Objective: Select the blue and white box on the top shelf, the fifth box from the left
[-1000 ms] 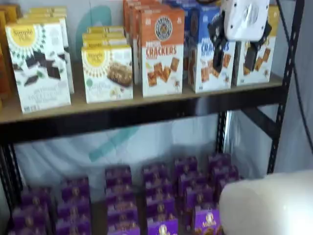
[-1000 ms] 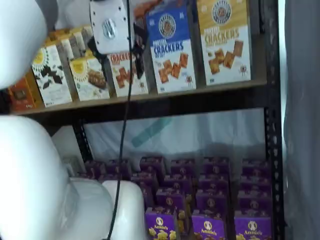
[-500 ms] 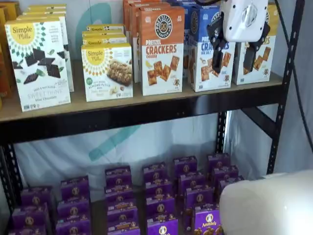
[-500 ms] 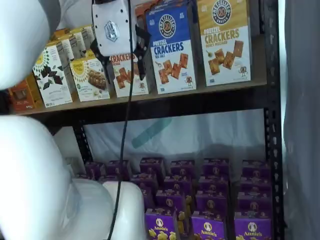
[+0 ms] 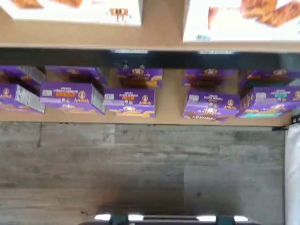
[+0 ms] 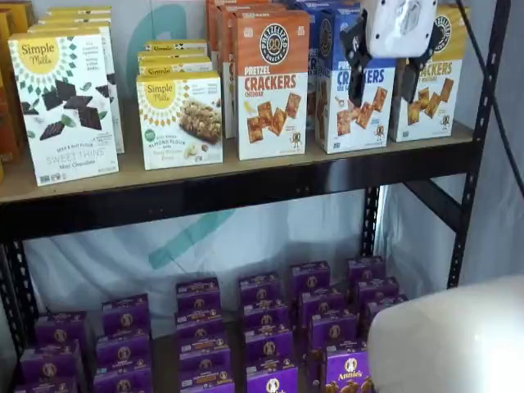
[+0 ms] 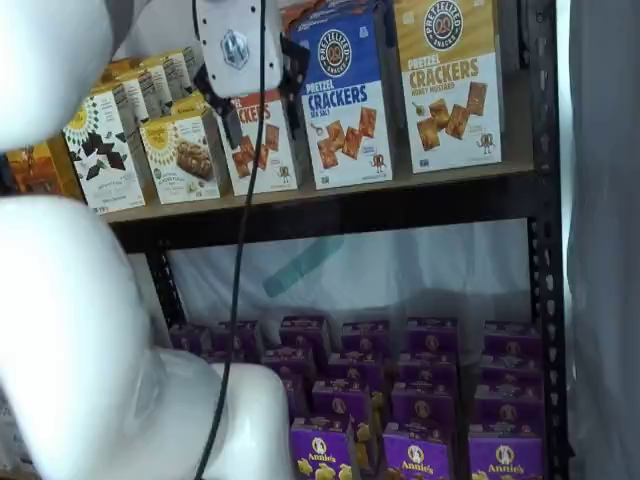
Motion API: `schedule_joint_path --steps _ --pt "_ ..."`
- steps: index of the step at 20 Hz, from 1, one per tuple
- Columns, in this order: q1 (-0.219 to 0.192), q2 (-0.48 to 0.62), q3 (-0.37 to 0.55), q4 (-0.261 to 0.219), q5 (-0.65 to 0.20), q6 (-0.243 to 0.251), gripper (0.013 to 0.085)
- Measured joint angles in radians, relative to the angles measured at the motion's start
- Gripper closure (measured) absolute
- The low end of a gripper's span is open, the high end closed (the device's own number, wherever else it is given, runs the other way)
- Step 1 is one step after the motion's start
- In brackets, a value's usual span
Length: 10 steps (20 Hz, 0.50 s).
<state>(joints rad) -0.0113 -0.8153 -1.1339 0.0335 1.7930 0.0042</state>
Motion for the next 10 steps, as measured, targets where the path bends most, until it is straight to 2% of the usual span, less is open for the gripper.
schedule_joint_path --steps 10 --pt "-0.018 0.131 -0.147 0.006 0.023 -0.016 0.013"
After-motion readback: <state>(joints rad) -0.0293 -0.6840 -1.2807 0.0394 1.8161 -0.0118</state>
